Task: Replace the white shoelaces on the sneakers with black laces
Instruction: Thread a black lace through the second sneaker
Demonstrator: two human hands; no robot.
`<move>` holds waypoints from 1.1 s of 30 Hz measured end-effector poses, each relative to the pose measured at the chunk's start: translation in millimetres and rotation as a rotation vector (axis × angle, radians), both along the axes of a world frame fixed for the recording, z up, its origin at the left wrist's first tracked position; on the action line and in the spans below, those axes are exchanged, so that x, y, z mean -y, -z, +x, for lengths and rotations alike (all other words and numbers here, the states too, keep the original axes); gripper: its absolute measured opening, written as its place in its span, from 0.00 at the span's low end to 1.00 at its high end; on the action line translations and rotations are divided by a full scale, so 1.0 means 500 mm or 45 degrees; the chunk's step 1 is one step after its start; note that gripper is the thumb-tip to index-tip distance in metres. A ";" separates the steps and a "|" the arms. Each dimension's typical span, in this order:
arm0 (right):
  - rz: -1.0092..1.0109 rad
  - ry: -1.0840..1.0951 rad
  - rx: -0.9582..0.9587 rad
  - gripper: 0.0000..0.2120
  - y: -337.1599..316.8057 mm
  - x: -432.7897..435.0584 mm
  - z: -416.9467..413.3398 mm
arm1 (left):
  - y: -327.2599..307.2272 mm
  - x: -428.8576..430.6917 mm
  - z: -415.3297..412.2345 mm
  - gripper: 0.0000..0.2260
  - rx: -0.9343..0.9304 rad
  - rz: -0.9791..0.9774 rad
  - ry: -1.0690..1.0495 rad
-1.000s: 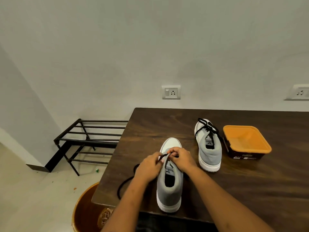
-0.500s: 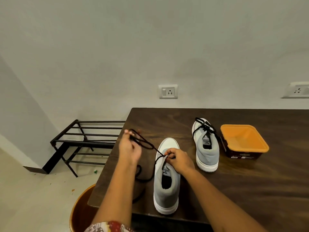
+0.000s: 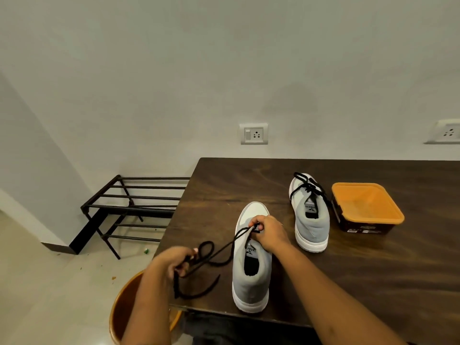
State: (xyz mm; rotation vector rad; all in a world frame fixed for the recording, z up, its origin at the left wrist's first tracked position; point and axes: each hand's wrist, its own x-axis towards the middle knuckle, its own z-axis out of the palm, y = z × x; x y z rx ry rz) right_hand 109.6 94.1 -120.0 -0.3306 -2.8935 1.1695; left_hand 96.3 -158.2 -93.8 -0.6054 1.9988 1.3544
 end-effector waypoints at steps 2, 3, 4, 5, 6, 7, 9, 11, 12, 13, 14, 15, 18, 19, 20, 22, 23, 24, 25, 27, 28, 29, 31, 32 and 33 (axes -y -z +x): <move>-0.002 -0.005 0.020 0.12 -0.001 -0.001 -0.002 | 0.027 -0.009 0.002 0.10 -0.033 -0.103 -0.035; -0.004 -0.010 0.037 0.12 -0.002 -0.003 -0.002 | 0.034 -0.013 -0.003 0.11 -0.048 -0.155 -0.061; -0.004 -0.018 0.057 0.11 -0.004 -0.004 -0.002 | 0.035 -0.019 -0.007 0.11 -0.067 -0.205 -0.054; -0.005 -0.026 0.080 0.11 -0.006 -0.005 -0.003 | 0.035 -0.026 -0.016 0.11 -0.081 -0.279 0.017; -0.010 -0.038 0.105 0.11 -0.009 -0.006 -0.002 | 0.039 -0.035 -0.023 0.11 -0.100 -0.395 0.149; -0.024 -0.048 0.132 0.11 -0.013 -0.007 -0.001 | 0.040 -0.048 -0.028 0.14 -0.133 -0.552 0.293; -0.038 -0.061 0.172 0.14 -0.021 -0.005 0.007 | 0.040 -0.079 -0.030 0.17 -0.302 -0.735 0.491; -0.052 -0.041 0.193 0.21 -0.025 -0.002 0.019 | 0.045 -0.117 -0.033 0.15 -0.488 -0.650 0.552; -0.069 -0.029 0.200 0.25 -0.027 -0.001 0.027 | 0.046 -0.138 -0.034 0.15 -0.577 -0.569 0.568; -0.069 -0.027 0.209 0.29 -0.028 0.000 0.033 | 0.049 -0.155 -0.035 0.15 -0.623 -0.508 0.612; -0.047 -0.035 0.212 0.32 -0.027 0.001 0.039 | 0.046 -0.173 -0.032 0.14 -0.648 -0.463 0.658; -0.022 -0.036 0.214 0.33 -0.025 0.001 0.043 | 0.045 -0.186 -0.029 0.13 -0.649 -0.426 0.673; -0.090 0.063 0.161 0.26 -0.021 -0.004 0.052 | 0.055 -0.207 -0.022 0.09 -0.645 -0.373 0.658; -0.142 0.103 0.135 0.23 -0.019 -0.003 0.055 | 0.058 -0.207 -0.019 0.09 -0.649 -0.355 0.657; -0.176 0.133 0.104 0.20 -0.018 -0.002 0.057 | 0.057 -0.205 -0.016 0.09 -0.646 -0.319 0.645; -0.196 0.170 0.043 0.17 -0.014 0.004 0.062 | 0.055 -0.196 -0.010 0.10 -0.603 -0.120 0.518; -0.186 0.181 0.018 0.17 -0.012 0.009 0.064 | 0.050 -0.190 -0.008 0.11 -0.569 0.027 0.397; -0.163 0.187 -0.002 0.17 -0.011 0.014 0.065 | 0.042 -0.182 -0.005 0.12 -0.520 0.146 0.292; -0.141 0.188 -0.017 0.17 -0.009 0.016 0.066 | 0.034 -0.174 -0.005 0.13 -0.477 0.242 0.213; -0.116 0.177 -0.025 0.17 -0.008 0.018 0.065 | 0.018 -0.155 -0.008 0.10 -0.398 0.360 0.162; -0.111 0.168 -0.019 0.17 -0.009 0.019 0.065 | 0.009 -0.146 -0.008 0.07 -0.365 0.383 0.179; -0.107 0.162 -0.013 0.17 -0.009 0.019 0.064 | 0.001 -0.139 -0.008 0.04 -0.346 0.393 0.212; -0.104 0.162 -0.010 0.17 -0.010 0.020 0.064 | -0.008 -0.134 -0.007 0.04 -0.321 0.382 0.279; -0.109 0.168 -0.008 0.17 -0.010 0.020 0.065 | -0.012 -0.135 -0.004 0.04 -0.305 0.396 0.291; -0.117 0.171 -0.005 0.17 -0.010 0.020 0.065 | -0.016 -0.137 -0.003 0.04 -0.271 0.428 0.276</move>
